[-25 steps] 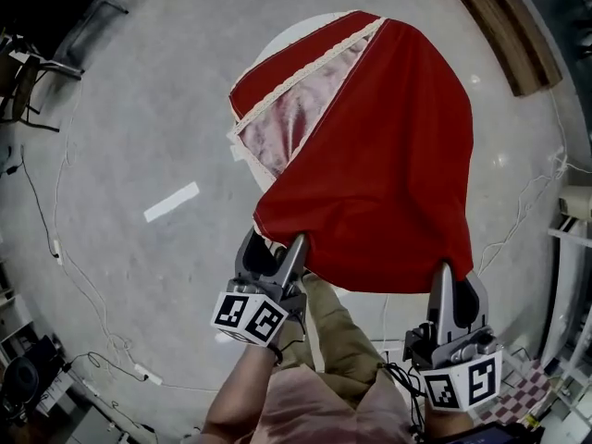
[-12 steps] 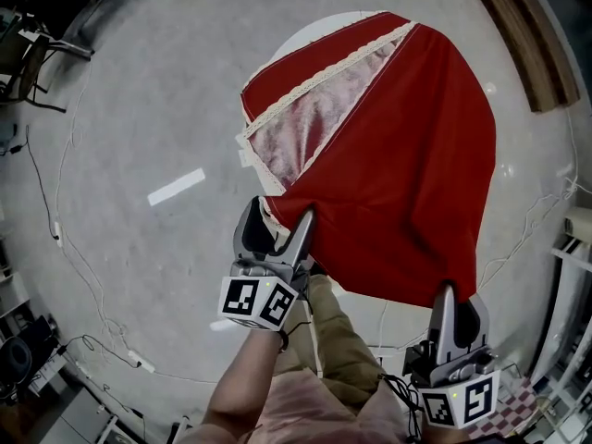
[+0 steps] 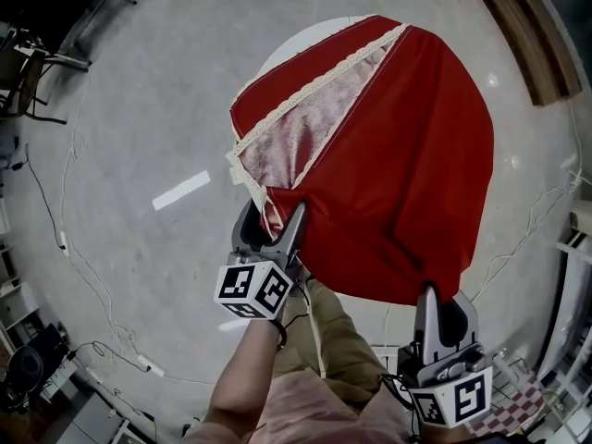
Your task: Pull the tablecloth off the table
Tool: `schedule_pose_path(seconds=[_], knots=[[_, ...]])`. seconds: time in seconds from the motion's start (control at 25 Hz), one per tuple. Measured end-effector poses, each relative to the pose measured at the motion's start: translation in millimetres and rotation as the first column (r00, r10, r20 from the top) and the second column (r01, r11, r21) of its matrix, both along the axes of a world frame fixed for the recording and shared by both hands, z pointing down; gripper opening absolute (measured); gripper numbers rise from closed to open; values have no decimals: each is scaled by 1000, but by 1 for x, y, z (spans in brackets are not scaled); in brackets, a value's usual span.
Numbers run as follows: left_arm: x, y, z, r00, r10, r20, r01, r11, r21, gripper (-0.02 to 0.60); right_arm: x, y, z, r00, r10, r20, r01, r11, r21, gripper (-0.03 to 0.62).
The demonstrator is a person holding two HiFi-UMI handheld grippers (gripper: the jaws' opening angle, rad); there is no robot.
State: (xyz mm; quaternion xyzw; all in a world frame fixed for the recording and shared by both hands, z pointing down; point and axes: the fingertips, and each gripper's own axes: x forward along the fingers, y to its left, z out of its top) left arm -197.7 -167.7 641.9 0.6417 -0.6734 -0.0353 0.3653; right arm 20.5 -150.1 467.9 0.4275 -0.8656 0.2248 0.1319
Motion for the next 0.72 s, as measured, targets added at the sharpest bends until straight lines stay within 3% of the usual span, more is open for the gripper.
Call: schedule_pose_path(seconds=[0.16, 0.4, 0.56, 0.68, 0.72], knots=[[-6, 1, 5, 999, -15, 40, 17, 998, -53, 360, -9, 0, 6, 1000, -23, -12, 23, 1000, -2, 28], [-7, 8, 4, 998, -36, 42, 42, 987, -153, 298, -14, -4, 12, 999, -8, -34, 8, 1000, 4, 28], [-10, 17, -2, 993, -39, 114, 62, 978, -200, 244, -18, -2, 13, 999, 1, -50, -1, 1000, 2, 28], [-13, 24, -12, 984, -25, 178, 62, 976, -206, 155, -24, 3, 14, 999, -6, -46, 6, 1000, -11, 28], [-11, 26, -18, 980, -10, 201, 50, 979, -197, 100, -26, 4, 13, 999, -5, -42, 5, 1000, -14, 28]])
